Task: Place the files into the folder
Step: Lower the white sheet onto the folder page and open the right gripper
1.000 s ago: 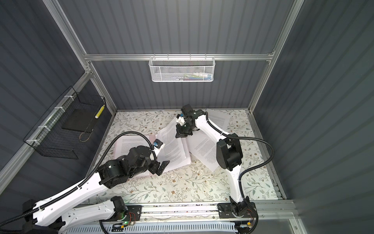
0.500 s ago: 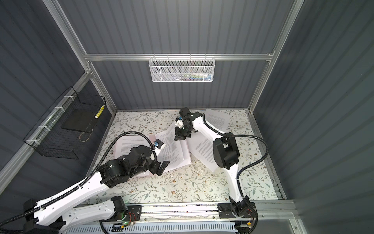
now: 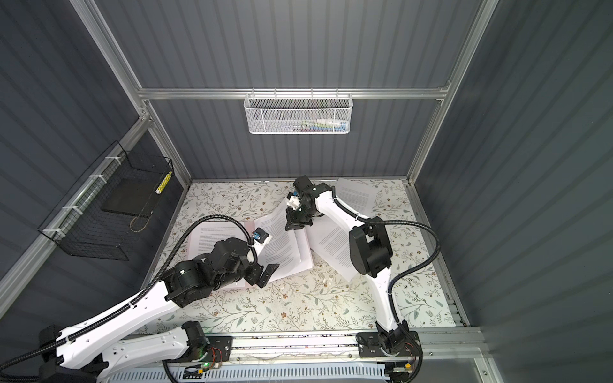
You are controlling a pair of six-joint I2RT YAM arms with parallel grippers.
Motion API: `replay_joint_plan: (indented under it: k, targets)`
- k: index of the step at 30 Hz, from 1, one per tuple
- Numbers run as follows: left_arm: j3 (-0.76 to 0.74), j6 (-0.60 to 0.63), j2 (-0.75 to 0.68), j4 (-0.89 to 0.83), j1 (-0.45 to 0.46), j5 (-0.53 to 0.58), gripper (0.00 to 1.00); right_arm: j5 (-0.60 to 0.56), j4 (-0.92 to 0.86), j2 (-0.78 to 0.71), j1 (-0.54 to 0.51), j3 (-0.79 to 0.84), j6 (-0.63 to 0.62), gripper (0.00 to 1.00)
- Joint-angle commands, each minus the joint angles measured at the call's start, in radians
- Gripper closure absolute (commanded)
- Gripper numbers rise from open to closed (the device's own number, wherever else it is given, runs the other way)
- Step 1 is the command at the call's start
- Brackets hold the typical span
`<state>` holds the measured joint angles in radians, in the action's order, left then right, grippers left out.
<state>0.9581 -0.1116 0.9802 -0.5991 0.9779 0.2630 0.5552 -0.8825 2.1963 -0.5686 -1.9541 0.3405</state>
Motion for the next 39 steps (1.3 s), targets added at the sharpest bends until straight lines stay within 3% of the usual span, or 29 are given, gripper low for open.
replay_joint_plan:
  k: [1, 8, 21, 34, 39]
  targets:
    - [0.026, 0.009, 0.005, -0.004, -0.008, -0.017, 0.0, 0.018, 0.0, 0.013, -0.008, 0.003, 0.006, 1.0]
    - [0.026, 0.009, 0.009, -0.005, -0.01, -0.022, 0.0, 0.015, 0.002, 0.013, -0.008, 0.003, 0.006, 0.97]
    - [0.028, 0.009, 0.012, -0.007, -0.011, -0.028, 0.0, -0.025, -0.007, -0.012, -0.004, 0.003, 0.011, 0.63]
    - [0.027, 0.009, 0.02, -0.007, -0.013, -0.036, 0.0, -0.115, 0.021, -0.137, 0.035, 0.08, 0.019, 0.4]
    - [0.028, 0.009, 0.023, -0.008, -0.012, -0.037, 0.0, -0.163, 0.028, -0.254, 0.112, 0.171, -0.004, 0.32]
